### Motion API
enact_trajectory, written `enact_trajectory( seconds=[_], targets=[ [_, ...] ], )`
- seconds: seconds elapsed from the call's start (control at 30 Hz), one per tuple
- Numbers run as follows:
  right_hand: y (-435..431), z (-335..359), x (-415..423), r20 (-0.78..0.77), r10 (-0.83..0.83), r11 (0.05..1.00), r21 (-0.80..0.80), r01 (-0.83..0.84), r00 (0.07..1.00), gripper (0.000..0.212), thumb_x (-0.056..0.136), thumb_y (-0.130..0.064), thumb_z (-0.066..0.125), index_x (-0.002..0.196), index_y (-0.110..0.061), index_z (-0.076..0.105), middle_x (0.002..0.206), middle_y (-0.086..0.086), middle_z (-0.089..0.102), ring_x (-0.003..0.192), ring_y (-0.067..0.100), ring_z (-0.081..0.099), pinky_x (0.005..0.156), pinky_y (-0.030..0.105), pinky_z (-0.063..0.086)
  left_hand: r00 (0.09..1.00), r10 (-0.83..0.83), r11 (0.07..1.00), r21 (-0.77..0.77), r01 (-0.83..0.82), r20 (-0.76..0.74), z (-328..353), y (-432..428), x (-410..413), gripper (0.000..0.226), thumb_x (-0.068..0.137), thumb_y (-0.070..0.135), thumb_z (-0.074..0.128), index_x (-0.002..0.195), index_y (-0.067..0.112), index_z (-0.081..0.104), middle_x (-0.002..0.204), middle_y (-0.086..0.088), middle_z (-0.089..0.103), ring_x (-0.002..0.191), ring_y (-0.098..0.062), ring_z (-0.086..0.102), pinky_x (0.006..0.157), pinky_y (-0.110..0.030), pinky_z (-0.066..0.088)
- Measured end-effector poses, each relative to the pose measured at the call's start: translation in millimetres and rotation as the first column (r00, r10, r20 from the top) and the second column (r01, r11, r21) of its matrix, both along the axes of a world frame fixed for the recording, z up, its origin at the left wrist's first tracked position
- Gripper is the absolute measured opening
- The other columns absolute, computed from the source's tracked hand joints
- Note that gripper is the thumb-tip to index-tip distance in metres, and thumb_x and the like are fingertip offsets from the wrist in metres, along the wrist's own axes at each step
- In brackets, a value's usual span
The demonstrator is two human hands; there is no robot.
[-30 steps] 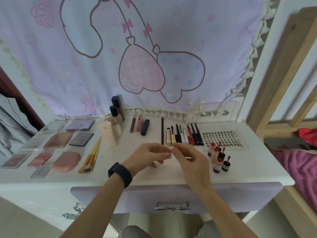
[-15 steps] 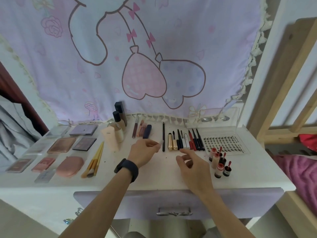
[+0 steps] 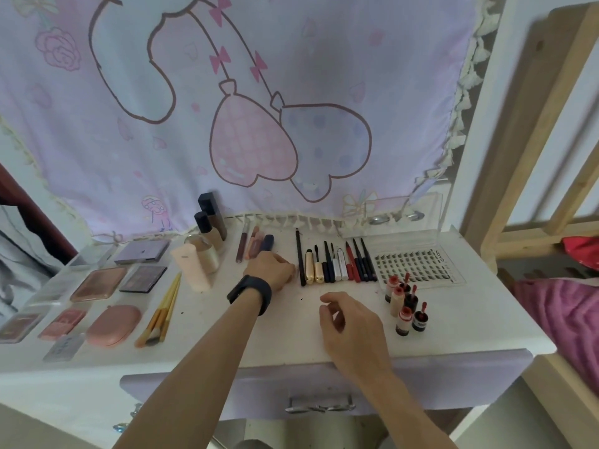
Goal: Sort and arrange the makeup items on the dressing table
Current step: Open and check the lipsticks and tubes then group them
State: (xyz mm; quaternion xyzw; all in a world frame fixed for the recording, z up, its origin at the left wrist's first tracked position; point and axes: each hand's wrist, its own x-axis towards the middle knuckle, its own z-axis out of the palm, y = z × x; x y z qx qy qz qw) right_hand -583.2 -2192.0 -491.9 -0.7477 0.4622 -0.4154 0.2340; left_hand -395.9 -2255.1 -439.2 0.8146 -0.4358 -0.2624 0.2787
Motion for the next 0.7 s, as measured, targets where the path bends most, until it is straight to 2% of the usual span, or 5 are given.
enact_trajectory(
  seconds=[0.13,0.33,0.43,0.57,0.7],
  targets=[
    [0.2,-0.7,-0.4,-0.004,0.005,1.0,0.002,-0.005,1.0,0.015,0.096,-0.024,0.062,0.111,-0.026,0.066,0.081,-0.019,0.059,0.07,-0.001,0.057,0.066,0.007,0.044,0.999,0.016,1.0,-0.019,-0.017,-0.047,-2.9,-3.5,-1.4,0.01,0.089,0.028,0.067,0.079,0.026,0.067,0.088,0.001,0.073,0.09,-0.02,0.068,0.087,-0.037,0.058],
    [1.3,-1.5,0.1,-0.027,0.003,1.0,-0.018,-0.004,1.0,0.015,0.095,-0.022,0.063,0.11,-0.023,0.066,0.081,-0.013,0.06,0.069,0.003,0.056,0.064,0.012,0.044,0.996,0.014,1.0,-0.025,-0.016,-0.091,-4.2,-4.6,-0.6,0.009,0.088,0.026,0.067,0.094,0.019,0.07,0.09,0.002,0.072,0.093,-0.019,0.067,0.09,-0.037,0.057],
    [3.1,-3.6,1.6,-0.119,-0.015,0.993,-0.118,0.001,0.993,0.017,0.089,-0.018,0.068,0.106,-0.019,0.07,0.089,-0.007,0.066,0.082,0.01,0.058,0.07,0.019,0.049,0.995,0.002,0.999,-0.033,-0.005,-0.1,-4.0,-3.1,-0.2,0.006,0.089,0.026,0.067,0.088,0.023,0.072,0.097,0.003,0.072,0.089,-0.016,0.066,0.087,-0.034,0.058],
    [4.9,-6.0,4.6,-0.285,-0.072,0.973,-0.229,0.005,0.956,0.017,0.085,-0.029,0.065,0.098,-0.023,0.074,0.099,-0.007,0.068,0.095,0.016,0.057,0.079,0.027,0.049,0.995,-0.011,0.999,-0.047,0.006,-0.1,-2.3,-0.4,0.5,0.015,0.092,0.028,0.065,0.101,0.018,0.072,0.084,0.004,0.071,0.073,-0.011,0.063,0.064,-0.022,0.054],
    [4.9,-8.8,5.6,-0.342,-0.098,0.967,-0.254,0.009,0.935,0.018,0.085,-0.034,0.062,0.097,-0.026,0.073,0.102,-0.008,0.068,0.097,0.015,0.059,0.081,0.028,0.047,0.998,-0.057,0.996,-0.072,0.057,0.012,3.6,6.8,8.1,0.01,0.094,0.029,0.06,0.095,0.026,0.07,0.087,0.007,0.07,0.077,-0.015,0.064,0.073,-0.026,0.055]
  ],
)
